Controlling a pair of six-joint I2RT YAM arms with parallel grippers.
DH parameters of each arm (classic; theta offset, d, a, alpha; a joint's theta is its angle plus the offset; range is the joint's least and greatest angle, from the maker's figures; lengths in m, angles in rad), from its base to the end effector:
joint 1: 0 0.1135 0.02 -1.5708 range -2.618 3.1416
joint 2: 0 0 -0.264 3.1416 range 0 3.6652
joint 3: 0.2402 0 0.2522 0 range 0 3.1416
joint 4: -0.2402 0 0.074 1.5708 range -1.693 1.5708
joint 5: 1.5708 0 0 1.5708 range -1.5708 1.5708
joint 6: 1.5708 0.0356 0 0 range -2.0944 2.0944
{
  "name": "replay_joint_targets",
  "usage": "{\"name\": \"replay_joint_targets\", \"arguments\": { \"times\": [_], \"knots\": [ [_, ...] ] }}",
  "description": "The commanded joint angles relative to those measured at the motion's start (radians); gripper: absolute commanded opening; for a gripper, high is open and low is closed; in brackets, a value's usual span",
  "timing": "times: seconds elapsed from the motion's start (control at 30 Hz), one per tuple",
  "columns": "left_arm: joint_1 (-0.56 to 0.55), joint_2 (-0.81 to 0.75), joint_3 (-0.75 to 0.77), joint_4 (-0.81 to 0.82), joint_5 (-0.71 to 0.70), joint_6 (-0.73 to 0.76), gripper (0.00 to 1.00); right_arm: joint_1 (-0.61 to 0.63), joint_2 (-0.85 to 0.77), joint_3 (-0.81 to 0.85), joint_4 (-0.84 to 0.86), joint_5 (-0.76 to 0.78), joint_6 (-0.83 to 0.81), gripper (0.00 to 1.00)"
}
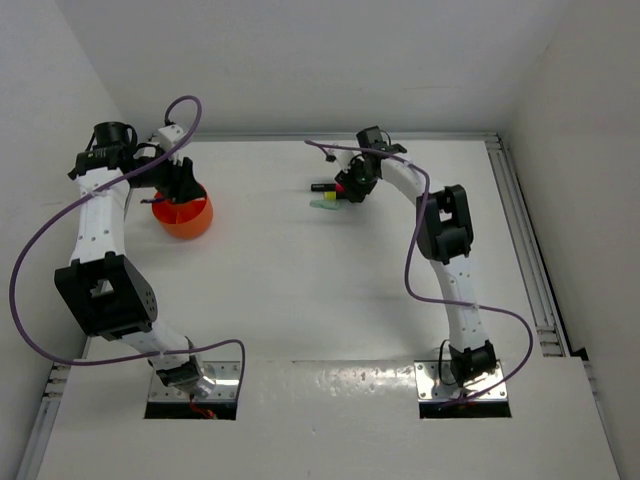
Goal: Sort the stationery into containers
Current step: Pick up the pen from the center of the board.
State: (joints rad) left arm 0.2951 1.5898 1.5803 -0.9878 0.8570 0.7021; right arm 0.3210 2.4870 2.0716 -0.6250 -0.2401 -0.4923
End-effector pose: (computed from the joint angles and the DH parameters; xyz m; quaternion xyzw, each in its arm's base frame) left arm 0.3172 0.0683 0.3534 0.2914 0.8307 -0.2270 0.4165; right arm 0.5028 0.1761 0.1366 -0.4078 0.8675 0.0929 0.2691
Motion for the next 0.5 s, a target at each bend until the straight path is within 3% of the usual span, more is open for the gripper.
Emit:
{"name": "replay_joint_targets", "arguments": {
  "times": [0.0,0.13,0.47],
  "knots": [
    [-0.005,0.009,0.014,0.008,0.027,-0.001,0.55,0.012,0.029,0.048,-0.038,-0.028,-0.052,0.45],
    [-0.004,0.007,0.023,-0.005,0.025,0.004,0.55,0.020,0.015,0.033,-0.087,-0.030,-0.113,0.34],
    [0.009,-0.045,0.006,-0.003,0.073,0.025,0.55,0.043,-0.282,-0.341,-0.193,-0.048,-0.256,0.09]
  ]
}}
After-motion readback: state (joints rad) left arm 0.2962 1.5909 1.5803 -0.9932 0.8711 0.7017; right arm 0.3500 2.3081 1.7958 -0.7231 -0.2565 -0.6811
